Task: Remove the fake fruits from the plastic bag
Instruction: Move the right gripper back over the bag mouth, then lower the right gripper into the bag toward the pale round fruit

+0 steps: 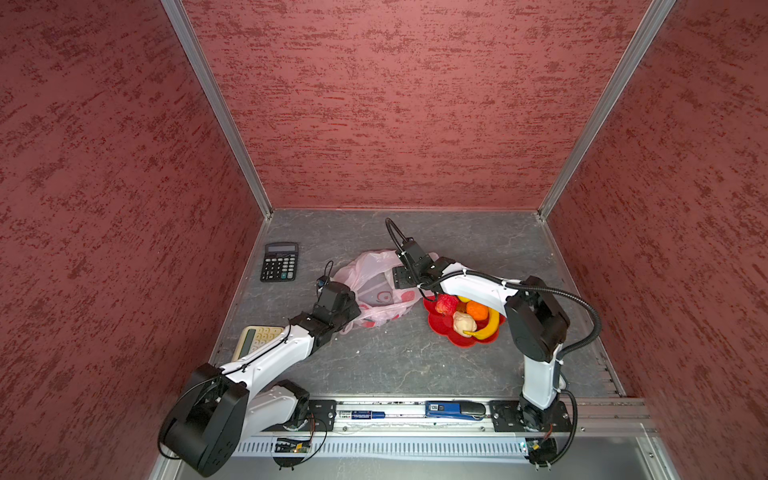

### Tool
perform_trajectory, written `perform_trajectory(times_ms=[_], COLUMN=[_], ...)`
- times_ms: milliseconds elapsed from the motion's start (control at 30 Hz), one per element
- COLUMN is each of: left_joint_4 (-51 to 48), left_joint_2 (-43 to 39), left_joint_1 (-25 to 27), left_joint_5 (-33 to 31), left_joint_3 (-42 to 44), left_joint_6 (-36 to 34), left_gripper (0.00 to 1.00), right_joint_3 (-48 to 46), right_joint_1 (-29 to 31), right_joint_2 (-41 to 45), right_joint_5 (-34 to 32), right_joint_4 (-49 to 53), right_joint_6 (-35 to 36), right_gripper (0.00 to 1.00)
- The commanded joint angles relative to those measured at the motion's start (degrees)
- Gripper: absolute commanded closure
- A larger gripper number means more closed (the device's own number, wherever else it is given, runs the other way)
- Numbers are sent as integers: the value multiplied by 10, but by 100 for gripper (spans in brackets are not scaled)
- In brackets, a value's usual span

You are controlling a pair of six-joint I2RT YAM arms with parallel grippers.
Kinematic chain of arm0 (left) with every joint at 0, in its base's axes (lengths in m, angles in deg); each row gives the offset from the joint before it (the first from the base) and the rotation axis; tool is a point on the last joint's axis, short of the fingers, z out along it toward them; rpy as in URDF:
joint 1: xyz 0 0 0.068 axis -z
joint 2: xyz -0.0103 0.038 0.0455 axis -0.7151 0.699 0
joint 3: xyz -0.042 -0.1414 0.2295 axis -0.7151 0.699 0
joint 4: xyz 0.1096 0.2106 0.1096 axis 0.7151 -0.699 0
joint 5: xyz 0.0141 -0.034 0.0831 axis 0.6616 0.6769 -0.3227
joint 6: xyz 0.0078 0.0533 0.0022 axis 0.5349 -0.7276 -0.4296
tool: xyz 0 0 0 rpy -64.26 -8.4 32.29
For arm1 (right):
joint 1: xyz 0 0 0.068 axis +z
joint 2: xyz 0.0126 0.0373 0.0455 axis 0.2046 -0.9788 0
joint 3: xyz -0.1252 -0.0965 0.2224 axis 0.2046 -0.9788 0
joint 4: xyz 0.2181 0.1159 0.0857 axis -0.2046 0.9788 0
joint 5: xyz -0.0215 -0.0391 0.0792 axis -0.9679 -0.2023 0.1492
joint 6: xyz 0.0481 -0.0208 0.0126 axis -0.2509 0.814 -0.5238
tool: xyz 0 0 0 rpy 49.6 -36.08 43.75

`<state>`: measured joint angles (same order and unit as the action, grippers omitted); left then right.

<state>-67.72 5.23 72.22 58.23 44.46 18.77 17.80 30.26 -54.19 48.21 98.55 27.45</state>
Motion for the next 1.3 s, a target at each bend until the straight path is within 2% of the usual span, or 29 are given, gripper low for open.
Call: perform_trajectory(times_ms=[0,167,367,600,800,1000,1267], left_joint_4=[5,8,11,24,45,67,90], left_joint_2=[-10,-7,-3,7,26,44,70], left_joint_1=[-3,-2,-2,-3,-4,-4,-3], left_joint_5=[0,2,1,-1,-4,-12,-15], left_joint_3=[9,11,14,18,18,19,15], left_joint_6=[-13,-12,-13,-11,-11,-9,-4], left_gripper=[99,99,99,99,99,99,99], right_joint_3=[19,11,0,-19,-30,-51,-78], right_joint_1=[-8,-20,-29,-34,-34,-34,-31], right_joint_2=[-15,-27,-33,-25,-10,13,49], right_joint_5=[-20,-7,10,32,59,96,141], right_joint_4=[-37,-75,-116,-151,-174,-199,-224], right_joint_6=[-28,-50,-55,-43,-9,36,110], right_gripper=[26,28,41,71,87,95,99])
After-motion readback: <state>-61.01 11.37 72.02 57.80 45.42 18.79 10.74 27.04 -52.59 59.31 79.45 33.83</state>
